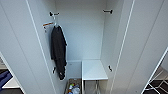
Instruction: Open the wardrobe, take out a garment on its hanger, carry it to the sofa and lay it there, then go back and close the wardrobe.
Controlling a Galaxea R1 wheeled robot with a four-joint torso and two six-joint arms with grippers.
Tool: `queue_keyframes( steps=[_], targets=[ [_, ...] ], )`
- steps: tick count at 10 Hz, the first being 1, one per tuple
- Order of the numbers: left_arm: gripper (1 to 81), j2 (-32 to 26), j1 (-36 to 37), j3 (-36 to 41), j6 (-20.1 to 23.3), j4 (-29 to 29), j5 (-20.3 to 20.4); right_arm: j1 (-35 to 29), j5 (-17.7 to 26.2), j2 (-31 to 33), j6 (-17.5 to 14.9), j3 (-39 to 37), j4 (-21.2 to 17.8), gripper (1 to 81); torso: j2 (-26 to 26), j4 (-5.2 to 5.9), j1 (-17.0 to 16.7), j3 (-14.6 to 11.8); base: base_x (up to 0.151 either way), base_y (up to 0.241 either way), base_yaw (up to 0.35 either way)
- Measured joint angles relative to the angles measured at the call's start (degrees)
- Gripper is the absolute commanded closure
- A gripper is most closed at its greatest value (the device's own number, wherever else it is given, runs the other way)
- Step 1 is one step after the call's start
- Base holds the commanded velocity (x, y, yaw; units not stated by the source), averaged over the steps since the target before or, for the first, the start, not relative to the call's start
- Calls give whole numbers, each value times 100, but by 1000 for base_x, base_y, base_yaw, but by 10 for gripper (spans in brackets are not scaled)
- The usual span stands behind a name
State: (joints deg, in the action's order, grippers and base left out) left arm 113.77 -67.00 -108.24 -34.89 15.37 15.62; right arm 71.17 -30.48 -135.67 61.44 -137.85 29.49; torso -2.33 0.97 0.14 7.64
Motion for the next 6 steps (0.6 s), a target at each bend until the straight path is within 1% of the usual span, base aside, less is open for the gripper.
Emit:
queue_keyframes(
  steps=[1,2,4,6],
  targets=[
    [10,-149,232,11,-151,0,-33,-201,-17,201,477,-60,16,10,0,0,0,2,0,0,0],
    [10,-272,512,24,-293,0,-112,-383,-23,405,848,-137,20,10,2,0,0,2,0,0,0],
    [10,-462,1047,72,-428,0,-335,-794,11,660,1242,-178,80,10,2,0,0,4,0,0,0],
    [10,-581,1552,72,-511,-5,-697,-1279,55,795,1762,-138,267,10,5,0,2,6,0,0,0]
  ],
)
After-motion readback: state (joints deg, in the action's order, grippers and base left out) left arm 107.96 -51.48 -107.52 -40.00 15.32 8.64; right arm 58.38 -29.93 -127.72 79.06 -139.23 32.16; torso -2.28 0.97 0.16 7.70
